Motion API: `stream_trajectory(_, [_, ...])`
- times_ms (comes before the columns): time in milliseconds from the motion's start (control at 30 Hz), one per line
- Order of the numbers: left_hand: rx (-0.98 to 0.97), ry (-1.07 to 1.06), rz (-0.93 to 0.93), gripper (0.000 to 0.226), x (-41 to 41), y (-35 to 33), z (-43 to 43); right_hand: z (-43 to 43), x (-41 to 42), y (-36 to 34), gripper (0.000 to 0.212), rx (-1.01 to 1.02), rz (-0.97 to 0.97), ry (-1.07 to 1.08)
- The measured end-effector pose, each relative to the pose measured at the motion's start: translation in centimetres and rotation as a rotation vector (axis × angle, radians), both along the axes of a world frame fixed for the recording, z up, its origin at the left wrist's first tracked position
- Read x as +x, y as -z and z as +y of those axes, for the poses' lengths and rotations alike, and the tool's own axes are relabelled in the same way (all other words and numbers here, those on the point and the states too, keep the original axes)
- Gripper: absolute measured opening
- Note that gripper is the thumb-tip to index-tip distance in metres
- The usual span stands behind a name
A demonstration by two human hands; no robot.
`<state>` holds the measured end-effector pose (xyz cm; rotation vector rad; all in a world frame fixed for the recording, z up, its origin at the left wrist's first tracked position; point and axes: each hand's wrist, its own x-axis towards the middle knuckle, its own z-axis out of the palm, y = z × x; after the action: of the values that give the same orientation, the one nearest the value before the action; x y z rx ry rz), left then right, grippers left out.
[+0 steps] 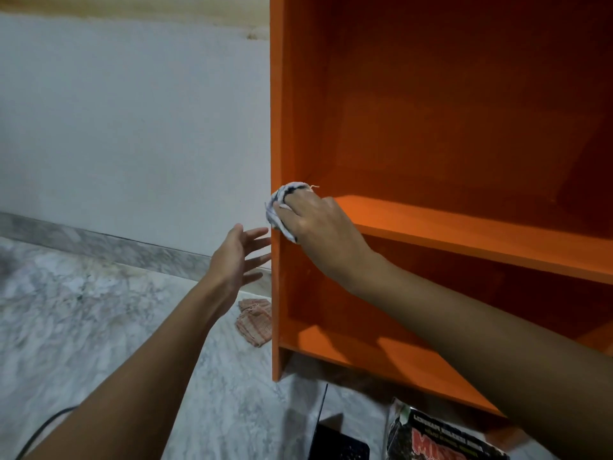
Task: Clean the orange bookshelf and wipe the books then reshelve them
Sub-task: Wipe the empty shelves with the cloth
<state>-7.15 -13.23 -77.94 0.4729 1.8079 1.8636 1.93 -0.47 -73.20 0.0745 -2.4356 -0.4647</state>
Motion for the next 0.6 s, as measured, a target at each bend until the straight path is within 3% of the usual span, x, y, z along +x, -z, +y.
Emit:
stream_trajectory(133, [-0.029, -0.079, -0.013, 0.045, 1.4, 1.7, 0.8, 0.5, 1.5, 3.7, 0.036, 0.212, -0.256, -0.128])
stream_trajectory(233, [-0.097, -0.11, 0.035, 0.043, 2.3, 2.8, 1.6, 1.7, 2.3, 7.9, 0.044, 0.11, -0.409, -0.18])
stream_trajectory(367, [-0.182, -0.122, 0.243, 0.028, 2.4, 5.8, 2.5, 6.0, 3.2, 12.4, 0.061, -0.202, -0.383, -0.174])
stream_trajectory(433, [-0.218, -0.141, 0.293, 0.037, 2.6, 7.4, 2.8, 7.7, 3.5, 13.9, 0.07, -0.391, -0.423, -0.144])
stream_trajectory(533, [-0.241, -0.19, 0.38, 0.042, 2.7, 9.3, 3.2, 10.0, 3.3, 15.0, 0.071, -0.756, -0.417, -0.036])
stream_trajectory(600, [-0.251, -0.217, 0.407, 0.04, 2.7, 10.4, 3.4, 11.1, 2.9, 15.8, 0.067, -0.897, -0.473, 0.059])
